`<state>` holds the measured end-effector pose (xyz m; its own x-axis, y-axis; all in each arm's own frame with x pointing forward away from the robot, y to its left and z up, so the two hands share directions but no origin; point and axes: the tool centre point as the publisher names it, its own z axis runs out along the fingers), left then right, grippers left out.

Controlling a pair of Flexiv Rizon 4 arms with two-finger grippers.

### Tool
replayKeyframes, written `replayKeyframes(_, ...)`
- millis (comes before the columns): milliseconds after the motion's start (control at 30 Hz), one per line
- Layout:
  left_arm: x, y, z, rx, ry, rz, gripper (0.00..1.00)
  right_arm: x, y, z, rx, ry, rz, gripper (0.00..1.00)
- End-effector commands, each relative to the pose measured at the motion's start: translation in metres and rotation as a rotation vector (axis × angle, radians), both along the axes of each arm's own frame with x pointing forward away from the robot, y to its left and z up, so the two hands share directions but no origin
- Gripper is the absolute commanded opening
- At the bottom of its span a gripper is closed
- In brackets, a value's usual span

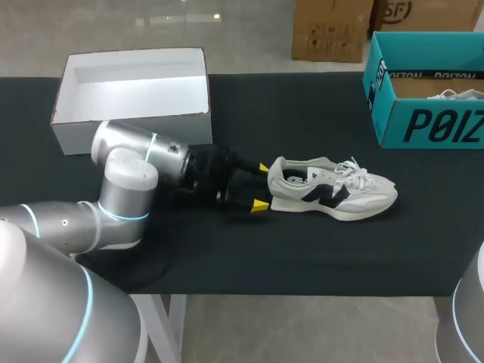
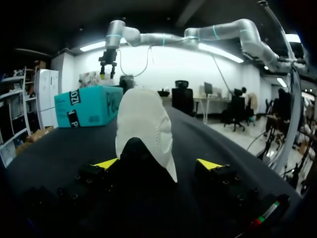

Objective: Take the shoe out of the shoebox, open the shoe tongue, remove and reinsert the insole, then place the shoe into the shoebox

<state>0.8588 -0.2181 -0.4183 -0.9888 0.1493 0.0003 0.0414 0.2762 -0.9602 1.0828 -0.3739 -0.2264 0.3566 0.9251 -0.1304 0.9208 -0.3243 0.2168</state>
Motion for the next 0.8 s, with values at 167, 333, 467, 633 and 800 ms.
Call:
replayKeyframes(167,-0.005,-0.004,-0.008,-0.007,0.010,0.005,1.00,0.000,0.000,0.000,0.000,0.000,-0.001,1.00)
replayKeyframes(333,-0.002,-0.002,-0.007,0.013,-0.002,0.029,1.00,0.000,0.000,0.000,0.000,0.000,-0.001,1.00)
replayKeyframes(467,0.003,-0.003,-0.003,0.031,-0.017,0.038,1.00,0.000,0.000,0.000,0.000,0.000,-0.001,1.00)
replayKeyframes(633,0.010,-0.006,-0.002,0.036,-0.022,0.036,1.00,0.000,0.000,0.000,0.000,0.000,-0.001,1.00)
replayKeyframes(800,0.015,-0.013,-0.004,0.050,-0.023,0.023,1.00,0.000,0.000,0.000,0.000,0.000,-0.001,1.00)
